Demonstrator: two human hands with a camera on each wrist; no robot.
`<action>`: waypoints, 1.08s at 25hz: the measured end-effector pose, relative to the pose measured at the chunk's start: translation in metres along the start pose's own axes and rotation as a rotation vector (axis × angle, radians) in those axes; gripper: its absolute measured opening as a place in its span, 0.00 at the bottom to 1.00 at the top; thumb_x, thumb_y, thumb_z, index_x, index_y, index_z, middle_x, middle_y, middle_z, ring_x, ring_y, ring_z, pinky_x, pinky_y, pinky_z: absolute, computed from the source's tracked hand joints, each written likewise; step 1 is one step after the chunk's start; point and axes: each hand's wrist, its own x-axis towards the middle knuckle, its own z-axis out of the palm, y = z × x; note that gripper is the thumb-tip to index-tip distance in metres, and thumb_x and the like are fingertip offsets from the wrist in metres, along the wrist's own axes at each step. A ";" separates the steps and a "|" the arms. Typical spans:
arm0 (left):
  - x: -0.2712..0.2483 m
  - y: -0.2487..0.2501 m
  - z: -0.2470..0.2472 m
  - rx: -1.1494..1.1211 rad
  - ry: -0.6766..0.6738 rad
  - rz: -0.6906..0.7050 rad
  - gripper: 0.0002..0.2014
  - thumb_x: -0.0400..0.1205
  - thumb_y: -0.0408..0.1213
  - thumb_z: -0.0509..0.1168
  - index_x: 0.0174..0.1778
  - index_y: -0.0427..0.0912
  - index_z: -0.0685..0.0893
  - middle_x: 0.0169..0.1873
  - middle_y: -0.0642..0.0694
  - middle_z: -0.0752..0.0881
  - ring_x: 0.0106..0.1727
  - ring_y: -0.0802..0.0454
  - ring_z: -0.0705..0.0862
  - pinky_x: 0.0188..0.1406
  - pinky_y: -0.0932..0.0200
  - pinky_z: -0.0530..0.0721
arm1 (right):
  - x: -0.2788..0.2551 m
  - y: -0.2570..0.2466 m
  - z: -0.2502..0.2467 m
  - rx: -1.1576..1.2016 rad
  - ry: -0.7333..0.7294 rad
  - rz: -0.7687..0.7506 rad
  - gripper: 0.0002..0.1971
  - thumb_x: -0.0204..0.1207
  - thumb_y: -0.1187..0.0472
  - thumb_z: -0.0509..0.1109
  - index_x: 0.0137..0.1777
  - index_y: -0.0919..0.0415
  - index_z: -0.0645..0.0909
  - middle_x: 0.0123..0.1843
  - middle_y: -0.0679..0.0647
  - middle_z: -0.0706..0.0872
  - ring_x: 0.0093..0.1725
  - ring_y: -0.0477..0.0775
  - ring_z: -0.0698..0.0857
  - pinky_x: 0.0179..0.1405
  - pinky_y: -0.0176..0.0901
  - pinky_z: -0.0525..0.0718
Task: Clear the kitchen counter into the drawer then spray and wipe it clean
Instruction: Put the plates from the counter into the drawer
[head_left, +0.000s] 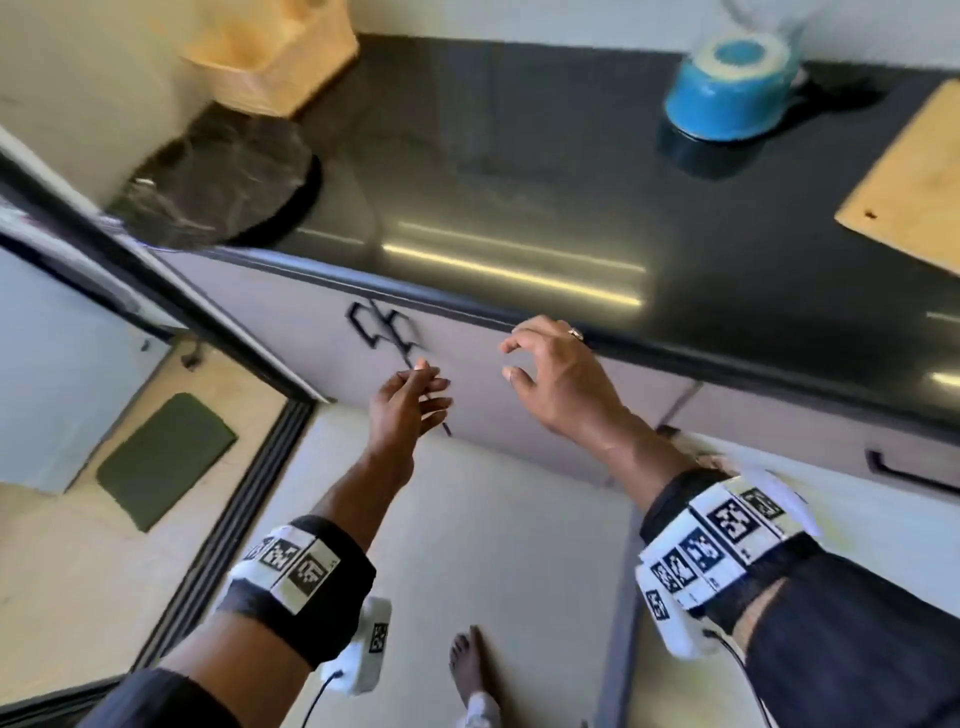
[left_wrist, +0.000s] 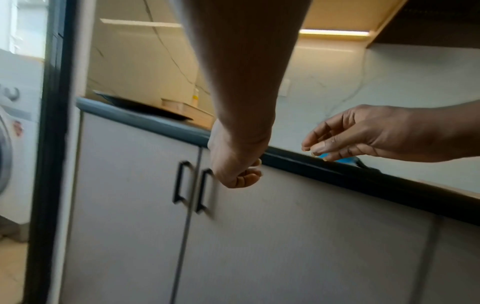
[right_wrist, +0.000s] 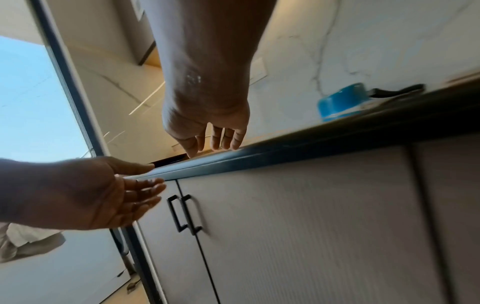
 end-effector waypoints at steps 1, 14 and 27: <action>0.013 0.022 -0.027 -0.015 0.040 0.029 0.09 0.86 0.44 0.63 0.48 0.42 0.84 0.39 0.47 0.88 0.37 0.51 0.86 0.38 0.62 0.84 | 0.025 -0.021 0.012 -0.037 -0.023 -0.045 0.15 0.75 0.63 0.74 0.62 0.61 0.84 0.67 0.55 0.81 0.66 0.59 0.79 0.69 0.45 0.72; 0.184 0.153 -0.172 -0.211 0.222 -0.074 0.22 0.85 0.60 0.58 0.47 0.41 0.79 0.44 0.48 0.84 0.44 0.51 0.85 0.43 0.57 0.86 | 0.149 -0.075 0.077 -0.448 -0.556 0.220 0.62 0.70 0.31 0.71 0.83 0.45 0.23 0.82 0.50 0.19 0.79 0.58 0.19 0.78 0.63 0.25; 0.121 0.161 -0.184 -0.616 0.317 0.236 0.04 0.81 0.28 0.61 0.42 0.39 0.74 0.30 0.45 0.80 0.32 0.47 0.88 0.36 0.49 0.90 | 0.150 -0.076 0.075 -0.325 -0.520 0.220 0.52 0.73 0.21 0.53 0.85 0.44 0.30 0.84 0.48 0.22 0.81 0.55 0.20 0.78 0.61 0.24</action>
